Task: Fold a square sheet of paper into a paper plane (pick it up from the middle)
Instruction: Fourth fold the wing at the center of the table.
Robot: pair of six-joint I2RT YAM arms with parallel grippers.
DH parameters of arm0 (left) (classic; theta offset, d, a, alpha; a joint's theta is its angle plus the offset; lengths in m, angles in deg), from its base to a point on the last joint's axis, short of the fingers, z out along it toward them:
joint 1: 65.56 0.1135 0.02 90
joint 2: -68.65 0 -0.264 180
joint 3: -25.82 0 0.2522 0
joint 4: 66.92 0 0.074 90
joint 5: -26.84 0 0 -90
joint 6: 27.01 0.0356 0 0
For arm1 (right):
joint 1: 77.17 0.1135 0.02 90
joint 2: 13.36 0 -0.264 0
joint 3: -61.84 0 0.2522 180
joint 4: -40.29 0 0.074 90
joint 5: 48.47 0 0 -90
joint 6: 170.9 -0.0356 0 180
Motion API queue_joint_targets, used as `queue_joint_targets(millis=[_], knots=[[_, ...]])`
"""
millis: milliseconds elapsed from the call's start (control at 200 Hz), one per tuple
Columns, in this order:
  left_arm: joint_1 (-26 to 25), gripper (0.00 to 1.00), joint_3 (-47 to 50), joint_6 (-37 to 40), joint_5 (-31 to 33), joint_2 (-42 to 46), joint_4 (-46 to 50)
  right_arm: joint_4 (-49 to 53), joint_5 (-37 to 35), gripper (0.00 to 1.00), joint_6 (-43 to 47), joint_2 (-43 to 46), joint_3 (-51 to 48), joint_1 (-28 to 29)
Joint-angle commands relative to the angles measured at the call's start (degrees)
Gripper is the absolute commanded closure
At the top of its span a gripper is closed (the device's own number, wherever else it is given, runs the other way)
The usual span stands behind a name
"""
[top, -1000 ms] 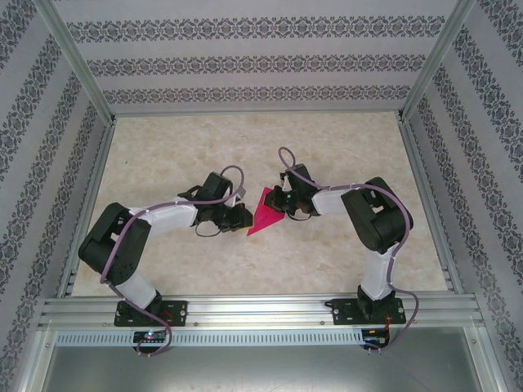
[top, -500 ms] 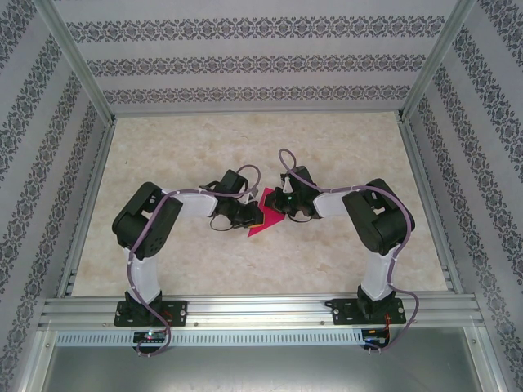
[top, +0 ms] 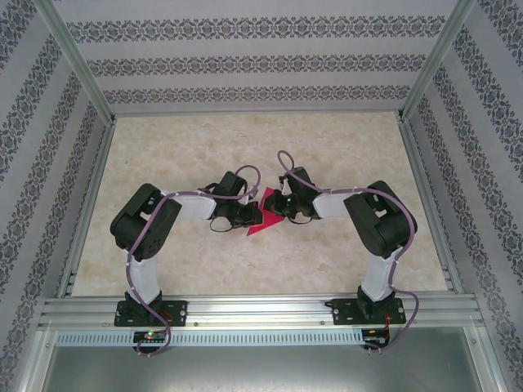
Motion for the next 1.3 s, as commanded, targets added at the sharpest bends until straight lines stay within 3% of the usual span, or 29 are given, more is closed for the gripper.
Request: queue_joint_targets(millis=[0, 155, 510, 849, 1129, 1294], knots=[[-1.11, 0.97, 2.82, 1.02, 4.61, -1.77, 3.57, 1.93, 0.42, 0.88, 1.42, 0.69, 0.21, 0.73], [-1.33, 0.98, 2.66, 1.73, 4.79, -1.67, 4.55, 3.44, -4.57, 0.89, 1.95, -1.34, 0.98, -1.85], [-1.35, 1.00, 4.49, 2.71, 4.76, -1.56, 5.09, 2.88, -3.77, 0.86, 2.84, -3.94, 4.01, -10.48], [-2.38, 1.00, 5.34, 2.95, 3.57, -0.79, 5.01, 11.57, -4.87, 0.85, 5.32, -4.06, 10.30, -12.59], [-4.01, 0.96, 4.41, -2.05, 1.05, 4.85, 3.73, 14.52, -4.33, 0.79, 6.37, 6.54, 7.48, -12.13], [-4.85, 0.81, 1.86, -5.58, 2.32, 10.93, 4.37, 14.81, -5.80, 0.74, 5.60, 15.66, 0.44, -11.03]])
